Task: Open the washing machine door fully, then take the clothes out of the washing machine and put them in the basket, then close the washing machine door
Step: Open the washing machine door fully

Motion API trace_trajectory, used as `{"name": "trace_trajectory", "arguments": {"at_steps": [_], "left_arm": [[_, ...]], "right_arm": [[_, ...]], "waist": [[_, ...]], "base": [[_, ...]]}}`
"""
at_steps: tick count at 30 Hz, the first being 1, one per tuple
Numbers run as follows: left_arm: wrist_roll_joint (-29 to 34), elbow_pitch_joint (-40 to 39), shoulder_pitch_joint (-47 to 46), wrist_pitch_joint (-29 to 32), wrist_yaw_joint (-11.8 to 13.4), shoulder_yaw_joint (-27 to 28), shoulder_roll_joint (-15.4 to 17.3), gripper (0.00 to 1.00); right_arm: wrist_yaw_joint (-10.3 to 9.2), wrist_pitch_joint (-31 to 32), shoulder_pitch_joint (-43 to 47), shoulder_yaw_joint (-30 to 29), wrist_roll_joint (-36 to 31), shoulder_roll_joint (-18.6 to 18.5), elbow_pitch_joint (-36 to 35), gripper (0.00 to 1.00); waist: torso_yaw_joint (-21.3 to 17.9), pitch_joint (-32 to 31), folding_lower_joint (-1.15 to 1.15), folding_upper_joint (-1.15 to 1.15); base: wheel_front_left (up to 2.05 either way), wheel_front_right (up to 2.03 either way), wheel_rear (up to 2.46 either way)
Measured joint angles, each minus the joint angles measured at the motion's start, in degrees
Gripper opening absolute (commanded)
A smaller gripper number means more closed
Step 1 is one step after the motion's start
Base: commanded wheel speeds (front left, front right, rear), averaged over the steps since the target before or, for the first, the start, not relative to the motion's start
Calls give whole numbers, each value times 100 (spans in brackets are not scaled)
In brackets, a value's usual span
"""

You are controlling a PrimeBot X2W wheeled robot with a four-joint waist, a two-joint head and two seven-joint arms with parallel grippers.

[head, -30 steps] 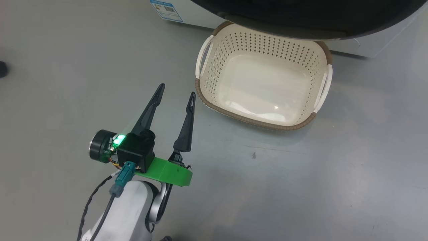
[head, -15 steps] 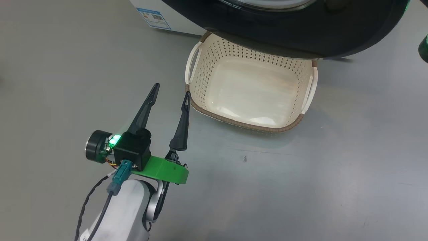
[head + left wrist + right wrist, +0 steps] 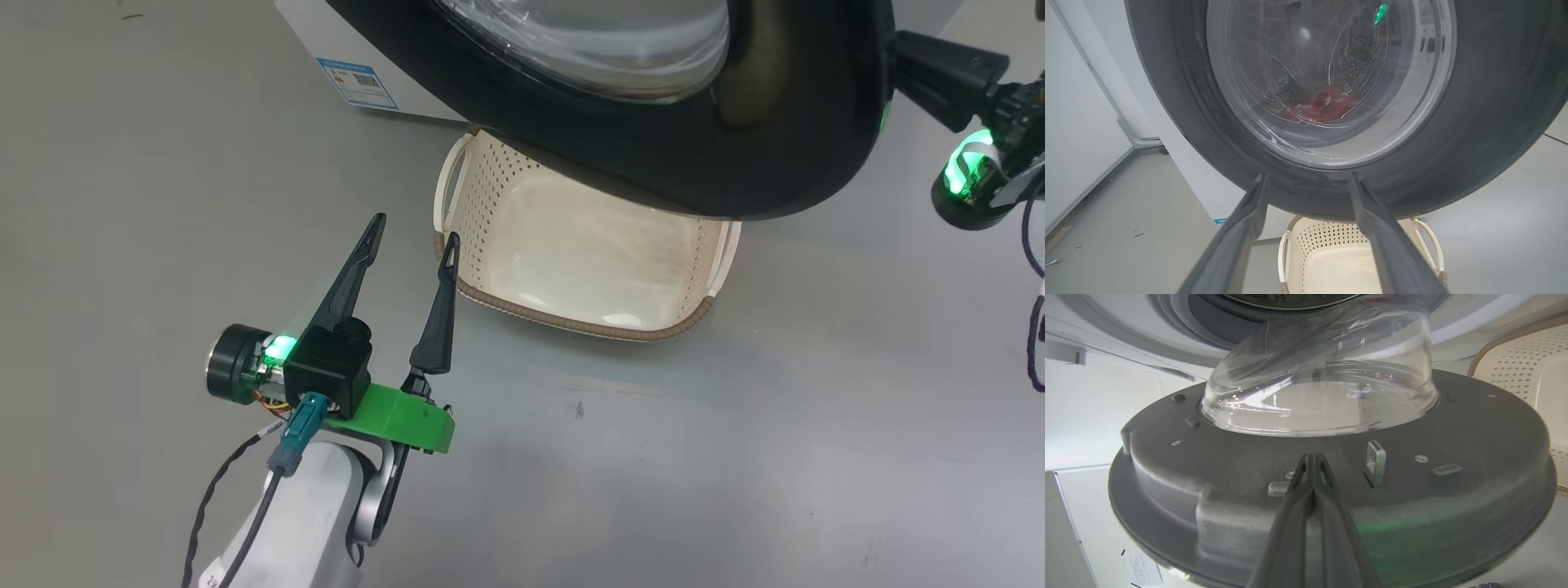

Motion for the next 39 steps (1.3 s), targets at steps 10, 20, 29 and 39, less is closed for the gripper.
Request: {"name": "trace_trajectory", "arguments": {"at_steps": [10, 20, 29, 39], "left_arm": [[0, 143, 115, 0, 0, -1, 0, 100], [0, 336, 303, 0, 0, -31, 3, 100], [15, 480, 469, 0, 0, -47, 3, 100], [15, 579, 636, 0, 0, -130, 7, 100]], "right_arm": [[221, 99, 453, 202, 0, 280, -10, 0], [400, 140, 951, 374, 56, 654, -12, 0], [517, 141, 1447, 627, 53, 944, -12, 0], [577, 138, 1864, 882, -25, 1187, -18, 0]], "waist": [[-125, -291, 0, 0], [-181, -625, 0, 0], [-158, -964, 0, 0], [-78, -1279, 0, 0]], "base": [[0, 0, 0], [0, 0, 0], [0, 0, 0], [0, 0, 0]]}}
